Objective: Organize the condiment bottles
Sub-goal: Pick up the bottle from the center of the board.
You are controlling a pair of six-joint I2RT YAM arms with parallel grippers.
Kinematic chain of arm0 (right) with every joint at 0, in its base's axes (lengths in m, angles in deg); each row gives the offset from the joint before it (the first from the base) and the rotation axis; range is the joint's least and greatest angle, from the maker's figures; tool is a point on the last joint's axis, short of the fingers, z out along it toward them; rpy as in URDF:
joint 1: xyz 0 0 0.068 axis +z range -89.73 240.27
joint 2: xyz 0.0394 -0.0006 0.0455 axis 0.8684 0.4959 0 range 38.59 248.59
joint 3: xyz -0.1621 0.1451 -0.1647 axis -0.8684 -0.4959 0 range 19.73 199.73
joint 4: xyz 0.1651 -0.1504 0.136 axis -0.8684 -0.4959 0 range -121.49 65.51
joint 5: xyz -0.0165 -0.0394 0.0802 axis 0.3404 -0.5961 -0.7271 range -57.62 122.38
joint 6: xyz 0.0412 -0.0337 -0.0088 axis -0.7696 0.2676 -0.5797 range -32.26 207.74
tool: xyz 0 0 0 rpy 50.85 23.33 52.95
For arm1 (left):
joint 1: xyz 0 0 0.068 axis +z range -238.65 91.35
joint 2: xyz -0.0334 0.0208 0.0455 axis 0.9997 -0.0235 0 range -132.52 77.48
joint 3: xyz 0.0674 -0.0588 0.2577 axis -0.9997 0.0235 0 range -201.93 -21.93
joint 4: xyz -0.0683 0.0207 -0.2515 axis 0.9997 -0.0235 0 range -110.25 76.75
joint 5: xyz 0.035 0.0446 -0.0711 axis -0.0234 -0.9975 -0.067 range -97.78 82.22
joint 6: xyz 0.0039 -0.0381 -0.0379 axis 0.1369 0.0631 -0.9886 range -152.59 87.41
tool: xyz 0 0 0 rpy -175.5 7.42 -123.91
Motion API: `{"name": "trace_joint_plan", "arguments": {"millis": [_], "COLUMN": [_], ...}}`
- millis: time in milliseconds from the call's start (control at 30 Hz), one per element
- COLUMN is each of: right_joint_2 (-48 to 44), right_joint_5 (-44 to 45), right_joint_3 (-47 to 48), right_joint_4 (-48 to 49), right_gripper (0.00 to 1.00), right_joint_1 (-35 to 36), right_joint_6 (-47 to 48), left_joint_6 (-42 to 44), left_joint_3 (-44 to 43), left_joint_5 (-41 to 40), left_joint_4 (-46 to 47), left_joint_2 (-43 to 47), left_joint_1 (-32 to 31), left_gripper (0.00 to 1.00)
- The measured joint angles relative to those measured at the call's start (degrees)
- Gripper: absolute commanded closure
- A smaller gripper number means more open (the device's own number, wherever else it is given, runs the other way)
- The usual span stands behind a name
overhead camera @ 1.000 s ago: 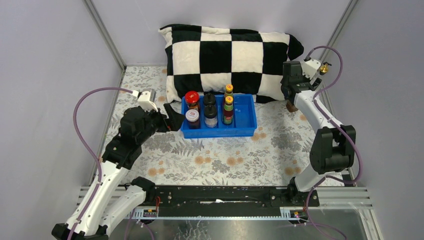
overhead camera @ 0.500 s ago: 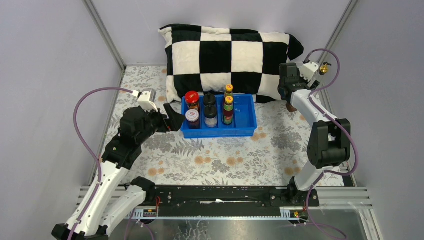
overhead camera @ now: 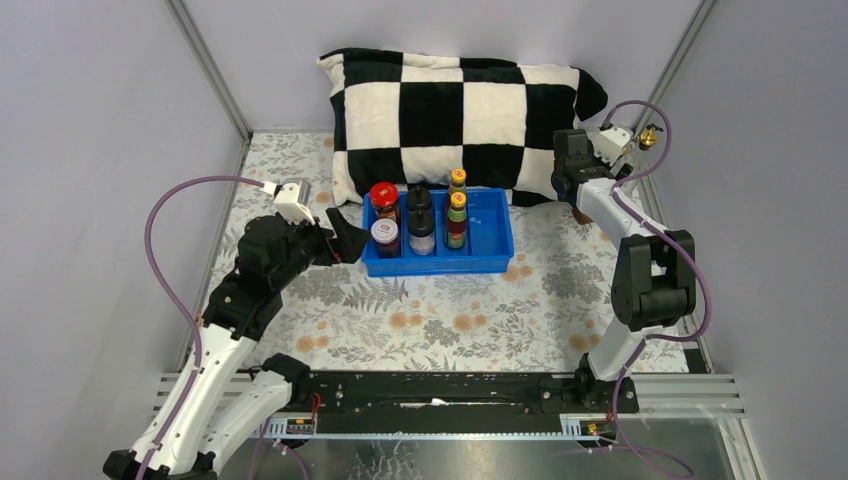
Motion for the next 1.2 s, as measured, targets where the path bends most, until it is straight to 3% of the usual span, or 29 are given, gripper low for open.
{"name": "trace_joint_plan", "arguments": {"millis": [300, 433, 900, 1200], "right_joint_2": [0.24, 1.01, 1.14, 2.14], "right_joint_5": [1.27, 1.31, 2.6, 5.2], "right_joint_3": [0.0, 0.0, 0.0, 0.15], "right_joint_4": [0.02, 0.0, 0.46, 0.55], "right_gripper": [0.04, 0.13, 0.11, 0.19], "right_joint_1": [0.0, 0.0, 0.0, 0.0], "right_joint_6": [0.15, 0.2, 0.68, 1.36], "left_joint_6": [0.0, 0.0, 0.0, 0.0], "left_joint_3": [0.0, 0.0, 0.0, 0.0], "left_joint_5": [0.31, 0.37, 0.42, 0.52], "left_joint_4": [0.0, 0.0, 0.0, -0.02], "left_joint_2": [0.0, 0.07, 0.11, -0.35], "left_joint_1": [0.13, 0.37, 0.37, 0.37], "left_gripper": [0.01, 0.01, 0.01, 0.01]}}
